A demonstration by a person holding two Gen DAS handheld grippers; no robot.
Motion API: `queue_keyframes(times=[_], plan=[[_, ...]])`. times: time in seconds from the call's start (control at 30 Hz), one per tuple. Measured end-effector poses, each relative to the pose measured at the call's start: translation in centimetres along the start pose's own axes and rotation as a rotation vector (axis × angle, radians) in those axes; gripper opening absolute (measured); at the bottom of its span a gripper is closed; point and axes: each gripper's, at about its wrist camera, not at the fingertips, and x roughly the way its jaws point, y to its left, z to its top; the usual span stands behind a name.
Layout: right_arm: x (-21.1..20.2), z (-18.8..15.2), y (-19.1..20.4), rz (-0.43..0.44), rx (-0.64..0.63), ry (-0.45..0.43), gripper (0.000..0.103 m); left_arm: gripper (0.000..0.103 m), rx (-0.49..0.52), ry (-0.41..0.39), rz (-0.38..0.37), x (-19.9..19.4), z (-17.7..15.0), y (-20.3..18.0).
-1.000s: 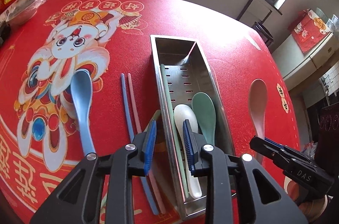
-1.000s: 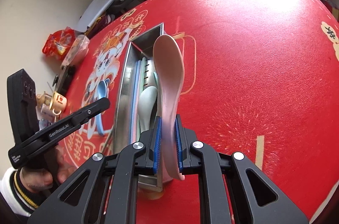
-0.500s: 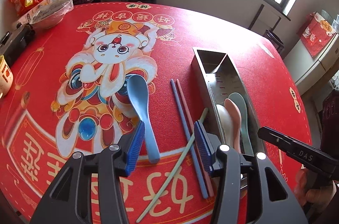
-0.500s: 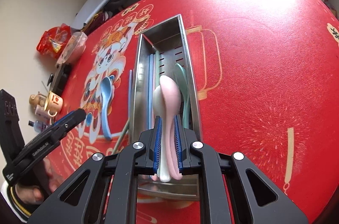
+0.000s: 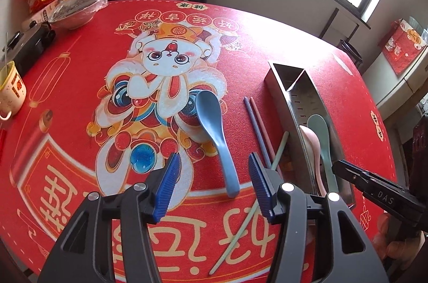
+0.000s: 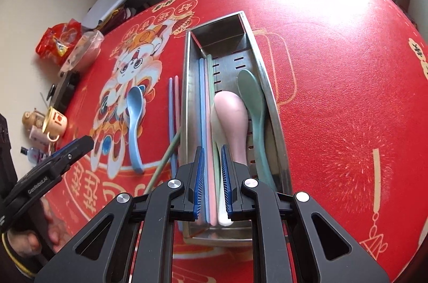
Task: Organize utensils
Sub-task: 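Set the pink spoon in the steel tray and open the right tool, then close the left tool on a pale green chopstick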
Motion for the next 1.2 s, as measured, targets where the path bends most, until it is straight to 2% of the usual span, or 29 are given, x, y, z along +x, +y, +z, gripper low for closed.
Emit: queue_keyframes(times=[0.23, 0.63, 0.77, 0.83, 0.93, 0.97, 1.13, 1.2], plan=[[0.2, -0.4, 1.6, 0.006, -0.018, 0.002, 0.014, 0.052, -0.024, 0.012, 0.017, -0.2, -0.5, 2.0], [-0.1, -0.4, 1.4, -0.004, 0.008, -0.017, 0.014, 0.05, -0.004, 0.037, -0.035, 0.2, -0.7, 1.9], [-0.3, -0.4, 1.0, -0.004, 0.014, -0.022, 0.014, 0.031, 0.05, 0.07, -0.102, 1.1, -1.1, 0.4], [-0.5, -0.4, 0.7, -0.005, 0.012, -0.026, 0.014, 0.026, 0.078, 0.087, -0.135, 1.6, -1.3, -0.6], [-0.7, -0.4, 0.3, -0.006, 0.01, -0.031, 0.015, 0.024, 0.109, 0.116, -0.171, 2.4, -1.7, -1.8], [-0.8, -0.4, 0.2, -0.004, 0.01, -0.032, 0.016, 0.024, 0.116, 0.126, -0.181, 2.6, -1.8, -2.1], [-1.1, -0.3, -0.5, -0.001, 0.012, -0.049, 0.04, 0.024, 0.15, 0.174, -0.225, 3.9, -2.2, -3.7], [-1.4, -0.2, -0.7, -0.002, 0.011, -0.063, 0.047, 0.024, 0.162, 0.191, -0.233, 4.5, -2.3, -4.2]])
